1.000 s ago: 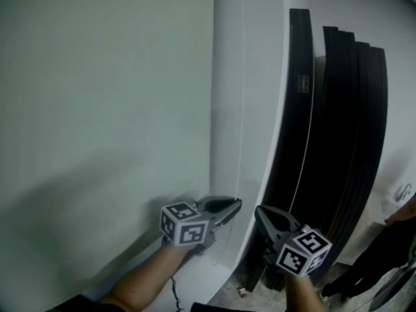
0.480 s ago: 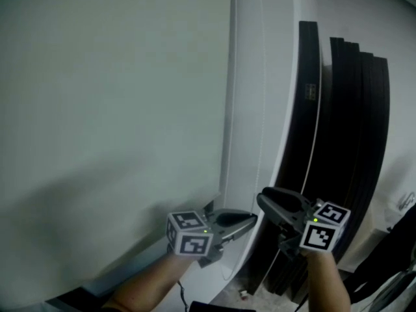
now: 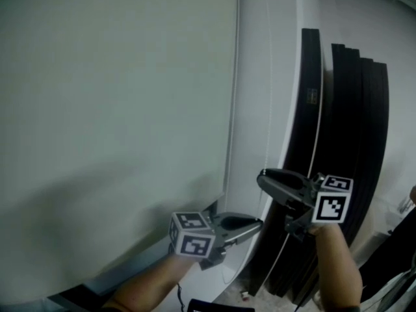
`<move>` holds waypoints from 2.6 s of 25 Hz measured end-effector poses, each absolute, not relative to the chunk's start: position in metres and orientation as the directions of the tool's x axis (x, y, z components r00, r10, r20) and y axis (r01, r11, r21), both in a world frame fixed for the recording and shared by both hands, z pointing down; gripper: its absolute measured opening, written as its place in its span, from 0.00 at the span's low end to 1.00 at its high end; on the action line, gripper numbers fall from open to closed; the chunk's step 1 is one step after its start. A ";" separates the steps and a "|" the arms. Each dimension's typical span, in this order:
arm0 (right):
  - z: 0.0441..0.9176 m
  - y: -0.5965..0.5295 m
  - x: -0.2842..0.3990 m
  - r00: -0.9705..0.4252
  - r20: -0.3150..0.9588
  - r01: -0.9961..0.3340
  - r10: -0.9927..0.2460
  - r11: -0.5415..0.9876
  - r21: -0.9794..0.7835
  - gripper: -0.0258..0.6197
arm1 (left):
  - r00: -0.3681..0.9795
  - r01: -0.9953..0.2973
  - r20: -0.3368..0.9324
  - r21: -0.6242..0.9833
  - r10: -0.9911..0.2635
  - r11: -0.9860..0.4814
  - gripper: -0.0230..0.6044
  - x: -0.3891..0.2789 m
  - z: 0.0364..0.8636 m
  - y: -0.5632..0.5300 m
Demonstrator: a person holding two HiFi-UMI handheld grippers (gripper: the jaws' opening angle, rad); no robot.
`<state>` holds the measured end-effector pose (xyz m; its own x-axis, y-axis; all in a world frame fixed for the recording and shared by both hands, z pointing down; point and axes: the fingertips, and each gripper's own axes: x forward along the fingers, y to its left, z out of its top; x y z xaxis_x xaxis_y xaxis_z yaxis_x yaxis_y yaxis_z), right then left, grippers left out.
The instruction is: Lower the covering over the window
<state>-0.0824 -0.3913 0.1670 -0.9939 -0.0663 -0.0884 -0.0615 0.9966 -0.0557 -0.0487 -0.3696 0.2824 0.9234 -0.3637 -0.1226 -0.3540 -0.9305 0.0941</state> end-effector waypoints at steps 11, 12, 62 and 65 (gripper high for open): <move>0.163 -0.384 -0.090 -0.994 -0.102 0.051 0.038 0.990 -0.128 0.02 | 0.923 -0.345 -0.137 0.121 -0.360 -0.931 0.05 -0.053 0.284 -0.362; 0.162 -0.385 -0.089 -0.993 -0.106 0.055 0.042 0.990 -0.129 0.02 | 0.922 -0.348 -0.136 0.117 -0.362 -0.930 0.05 -0.053 0.284 -0.363; 0.386 -0.397 -0.078 -0.992 0.043 -0.125 -0.120 0.983 -0.134 0.02 | 0.826 -0.559 0.064 0.212 -0.560 -0.801 0.14 -0.071 0.499 -0.398; 0.387 -0.404 -0.072 -0.991 0.030 -0.137 -0.134 0.979 -0.150 0.02 | 0.777 -0.619 -0.002 0.183 -0.630 -0.764 0.15 -0.103 0.454 -0.409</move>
